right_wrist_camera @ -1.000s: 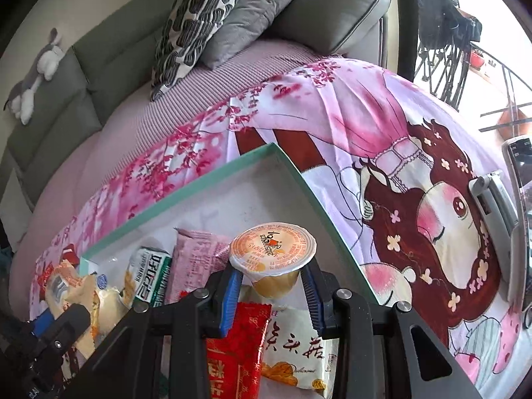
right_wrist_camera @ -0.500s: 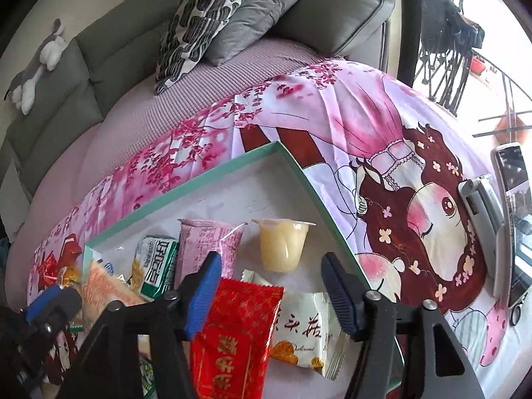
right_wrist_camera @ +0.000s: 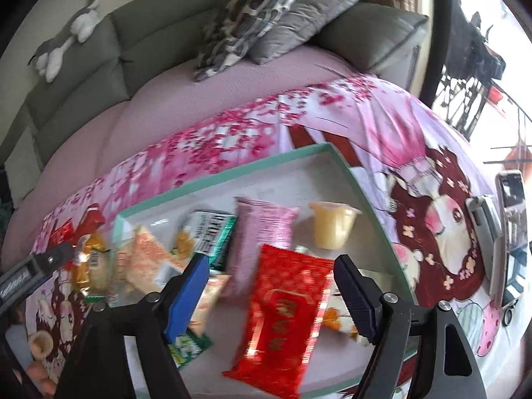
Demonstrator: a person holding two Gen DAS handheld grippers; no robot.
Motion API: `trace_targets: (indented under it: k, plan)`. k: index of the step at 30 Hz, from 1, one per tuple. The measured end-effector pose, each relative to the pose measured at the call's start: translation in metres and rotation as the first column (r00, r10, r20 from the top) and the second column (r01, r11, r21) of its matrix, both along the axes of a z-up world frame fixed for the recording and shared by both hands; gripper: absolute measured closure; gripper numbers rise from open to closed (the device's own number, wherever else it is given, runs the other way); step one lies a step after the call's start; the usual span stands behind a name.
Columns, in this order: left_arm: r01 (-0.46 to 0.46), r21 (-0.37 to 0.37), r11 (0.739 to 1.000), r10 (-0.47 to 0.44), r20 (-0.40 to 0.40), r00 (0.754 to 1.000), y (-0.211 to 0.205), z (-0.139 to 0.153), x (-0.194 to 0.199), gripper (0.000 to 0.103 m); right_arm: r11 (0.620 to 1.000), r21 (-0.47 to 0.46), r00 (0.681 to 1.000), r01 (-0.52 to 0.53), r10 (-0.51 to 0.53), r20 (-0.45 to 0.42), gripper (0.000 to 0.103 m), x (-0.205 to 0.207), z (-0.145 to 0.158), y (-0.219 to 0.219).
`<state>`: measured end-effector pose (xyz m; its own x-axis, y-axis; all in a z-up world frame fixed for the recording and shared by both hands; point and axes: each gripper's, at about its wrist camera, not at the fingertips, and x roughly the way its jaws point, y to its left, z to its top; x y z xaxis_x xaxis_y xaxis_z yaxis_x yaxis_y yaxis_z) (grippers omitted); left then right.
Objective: Organize snacks
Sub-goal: 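Carry the cup and biscuit pack into the tray and open both grippers, then move both grippers back over the snack heap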
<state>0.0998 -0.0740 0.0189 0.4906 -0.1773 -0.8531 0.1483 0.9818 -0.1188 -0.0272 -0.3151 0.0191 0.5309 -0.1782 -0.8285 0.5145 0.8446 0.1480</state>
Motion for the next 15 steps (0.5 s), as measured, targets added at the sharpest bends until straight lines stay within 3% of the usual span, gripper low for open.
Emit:
trace_targets:
  k: [1, 12, 14, 15]
  plan:
    - [-0.02, 0.01, 1.0, 0.02, -0.001, 1.0, 0.007, -0.001, 0.002, 0.007, 1.0, 0.0, 1.0, -0.013, 0.013, 0.005, 0.015, 0.002, 0.001, 0.004]
    - [-0.135, 0.044, 0.99, 0.136, -0.007, 0.991, 0.058, -0.011, 0.007, 0.006, 0.994, -0.006, 0.993, -0.112, 0.112, 0.036, 0.014, 0.016, 0.005, 0.043]
    - [-0.138, 0.046, 0.989, 0.139, -0.015, 0.99, 0.061, -0.013, 0.007, 0.006, 0.993, -0.002, 0.992, -0.12, 0.12, 0.039, 0.011, 0.017, 0.005, 0.046]
    - [-0.138, 0.045, 0.989, 0.139, -0.017, 0.99, 0.061, -0.014, 0.007, 0.006, 0.992, -0.001, 0.992, -0.122, 0.122, 0.041, 0.003, 0.017, 0.004, 0.047]
